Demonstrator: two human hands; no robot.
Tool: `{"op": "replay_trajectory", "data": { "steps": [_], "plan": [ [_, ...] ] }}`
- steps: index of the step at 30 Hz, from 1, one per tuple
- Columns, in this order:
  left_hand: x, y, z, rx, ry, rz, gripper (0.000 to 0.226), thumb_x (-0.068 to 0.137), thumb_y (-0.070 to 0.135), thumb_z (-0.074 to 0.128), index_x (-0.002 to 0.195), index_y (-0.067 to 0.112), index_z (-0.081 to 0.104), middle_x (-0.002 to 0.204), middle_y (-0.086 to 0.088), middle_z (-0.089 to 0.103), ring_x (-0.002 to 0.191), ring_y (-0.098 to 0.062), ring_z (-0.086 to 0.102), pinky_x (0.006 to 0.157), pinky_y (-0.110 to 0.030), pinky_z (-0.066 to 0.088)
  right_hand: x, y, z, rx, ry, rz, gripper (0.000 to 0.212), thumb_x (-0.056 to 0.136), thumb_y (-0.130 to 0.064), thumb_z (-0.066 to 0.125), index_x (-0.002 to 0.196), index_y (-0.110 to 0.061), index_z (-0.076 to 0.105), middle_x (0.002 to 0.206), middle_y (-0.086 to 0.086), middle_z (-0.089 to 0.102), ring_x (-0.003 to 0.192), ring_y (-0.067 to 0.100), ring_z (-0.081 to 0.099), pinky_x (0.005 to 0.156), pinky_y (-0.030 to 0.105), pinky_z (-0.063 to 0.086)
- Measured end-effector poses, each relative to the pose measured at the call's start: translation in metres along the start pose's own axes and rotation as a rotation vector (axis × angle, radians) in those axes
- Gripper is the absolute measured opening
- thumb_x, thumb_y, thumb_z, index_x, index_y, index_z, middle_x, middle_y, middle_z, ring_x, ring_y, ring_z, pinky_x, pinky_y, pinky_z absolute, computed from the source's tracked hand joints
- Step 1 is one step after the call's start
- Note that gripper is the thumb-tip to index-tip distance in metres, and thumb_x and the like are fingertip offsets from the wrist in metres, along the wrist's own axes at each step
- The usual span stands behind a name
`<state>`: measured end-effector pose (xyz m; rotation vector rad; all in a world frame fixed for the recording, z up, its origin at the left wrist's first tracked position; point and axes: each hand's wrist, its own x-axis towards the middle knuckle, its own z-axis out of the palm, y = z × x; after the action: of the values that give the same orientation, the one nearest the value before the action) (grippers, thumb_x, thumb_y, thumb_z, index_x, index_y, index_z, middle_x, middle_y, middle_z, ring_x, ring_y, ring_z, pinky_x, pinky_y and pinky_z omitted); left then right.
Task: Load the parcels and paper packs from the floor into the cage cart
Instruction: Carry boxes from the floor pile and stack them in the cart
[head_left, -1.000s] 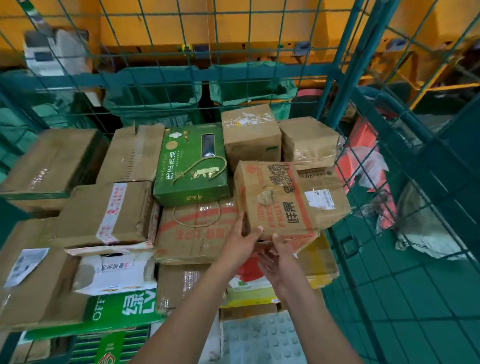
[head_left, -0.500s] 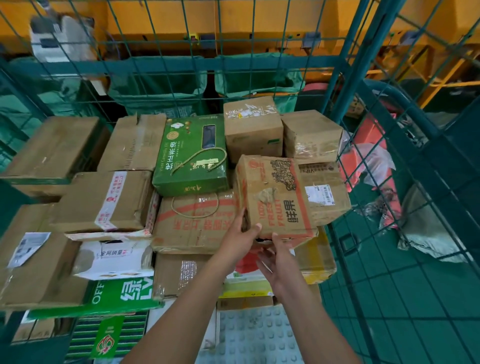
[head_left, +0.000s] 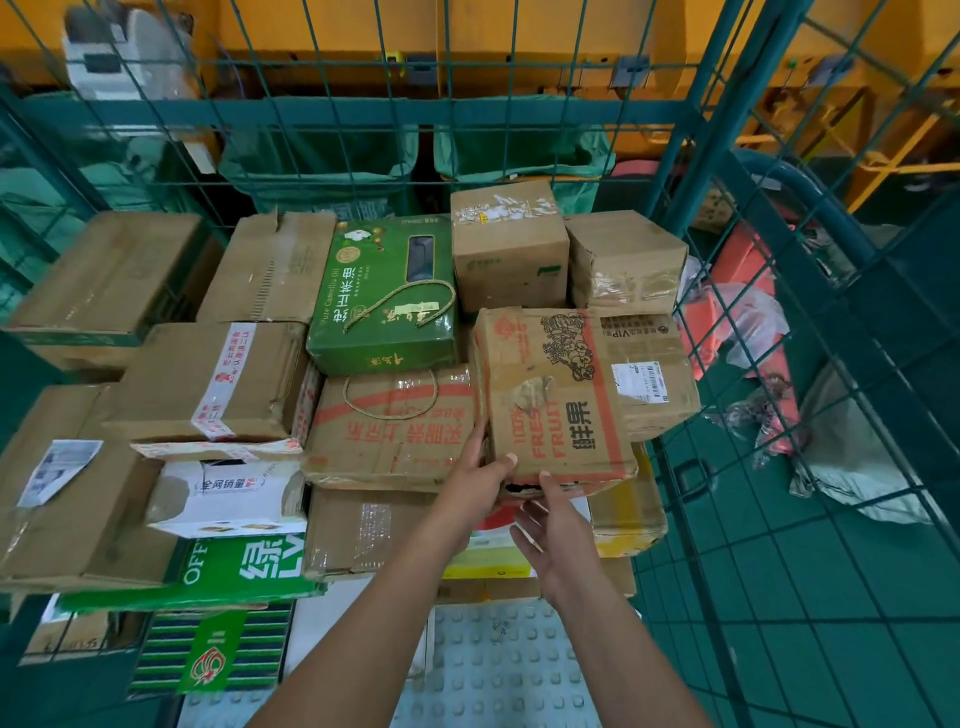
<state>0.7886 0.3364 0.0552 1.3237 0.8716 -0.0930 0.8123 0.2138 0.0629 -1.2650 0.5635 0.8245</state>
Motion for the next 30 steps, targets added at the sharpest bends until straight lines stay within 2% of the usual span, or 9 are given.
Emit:
{"op": "replay_trajectory", "data": {
  "steps": [2,6,8,10,13,16,18,25,30],
  "plan": [
    [-0.001,0.006,0.001,-0.017,-0.002,0.012,0.065,0.102,0.026,0.060,0.153,0.055,0.031,0.128,0.017,0.067,0.113,-0.011,0.066,0.094,-0.043,0.058,0.001,-0.003,0.001,-0.027,-0.031,-0.035,0.030,0.103,-0.040,0.060,0.121,-0.018,0.070,0.112,0.005,0.076,0.107,0.018,0.070,0.095,0.038,0.057],
    [-0.012,0.027,-0.005,-0.084,0.000,0.055,0.054,0.107,0.018,0.053,0.151,0.045,0.040,0.124,0.014,0.067,0.102,-0.007,0.067,0.065,-0.026,0.060,-0.003,-0.010,0.001,-0.062,-0.131,-0.132,0.034,0.099,-0.042,0.065,0.124,-0.021,0.069,0.115,0.003,0.077,0.111,0.015,0.071,0.097,0.035,0.056],
    [-0.018,0.040,-0.011,-0.118,0.015,0.082,0.054,0.106,0.015,0.053,0.150,0.045,0.040,0.117,0.020,0.065,0.098,-0.002,0.064,0.072,-0.034,0.063,-0.011,-0.015,0.005,-0.058,-0.170,-0.175,0.033,0.097,-0.041,0.068,0.122,-0.020,0.071,0.113,0.002,0.077,0.110,0.015,0.071,0.100,0.036,0.055],
    [-0.024,0.052,-0.018,-0.122,0.022,0.132,0.055,0.106,0.016,0.054,0.150,0.047,0.040,0.113,0.025,0.063,0.097,0.000,0.062,0.092,-0.046,0.059,-0.019,-0.021,0.012,-0.051,-0.200,-0.219,0.031,0.096,-0.038,0.069,0.121,-0.021,0.071,0.110,0.000,0.077,0.107,0.014,0.072,0.101,0.037,0.056],
    [-0.034,0.071,-0.031,-0.147,0.041,0.197,0.055,0.106,0.016,0.054,0.151,0.044,0.041,0.118,0.024,0.064,0.106,-0.003,0.063,0.101,-0.053,0.054,-0.031,-0.032,0.031,-0.040,-0.234,-0.253,0.031,0.095,-0.036,0.071,0.121,-0.019,0.071,0.112,0.000,0.076,0.110,0.015,0.070,0.099,0.036,0.057],
    [-0.049,0.082,-0.052,-0.226,0.114,0.243,0.055,0.105,0.018,0.057,0.152,0.043,0.042,0.130,0.013,0.065,0.118,-0.011,0.062,0.099,-0.058,0.055,-0.042,-0.041,0.057,-0.069,-0.339,-0.269,0.033,0.096,-0.034,0.070,0.124,-0.017,0.070,0.116,0.000,0.076,0.116,0.016,0.068,0.093,0.032,0.057],
    [-0.059,0.086,-0.068,-0.238,0.161,0.269,0.053,0.105,0.018,0.055,0.150,0.043,0.044,0.135,0.009,0.065,0.122,-0.012,0.061,0.096,-0.059,0.056,-0.043,-0.038,0.072,-0.074,-0.407,-0.248,0.032,0.096,-0.034,0.069,0.126,-0.020,0.069,0.120,-0.001,0.075,0.118,0.016,0.068,0.100,0.036,0.054],
    [-0.100,0.069,-0.143,-0.246,0.407,0.269,0.049,0.106,0.018,0.054,0.146,0.044,0.046,0.129,0.011,0.066,0.112,-0.006,0.064,0.091,-0.049,0.061,-0.061,0.008,0.137,-0.111,-0.589,-0.104,0.023,0.094,-0.026,0.072,0.117,-0.025,0.071,0.112,-0.003,0.078,0.102,0.012,0.073,0.099,0.035,0.053],
    [-0.119,0.051,-0.208,-0.285,0.486,0.269,0.046,0.106,0.025,0.055,0.142,0.051,0.046,0.129,0.012,0.066,0.113,-0.008,0.064,0.095,-0.050,0.059,-0.080,0.044,0.187,-0.197,-0.641,-0.063,0.032,0.093,-0.029,0.073,0.124,-0.019,0.071,0.113,-0.001,0.077,0.114,0.018,0.070,0.100,0.038,0.053]
  ]
}}
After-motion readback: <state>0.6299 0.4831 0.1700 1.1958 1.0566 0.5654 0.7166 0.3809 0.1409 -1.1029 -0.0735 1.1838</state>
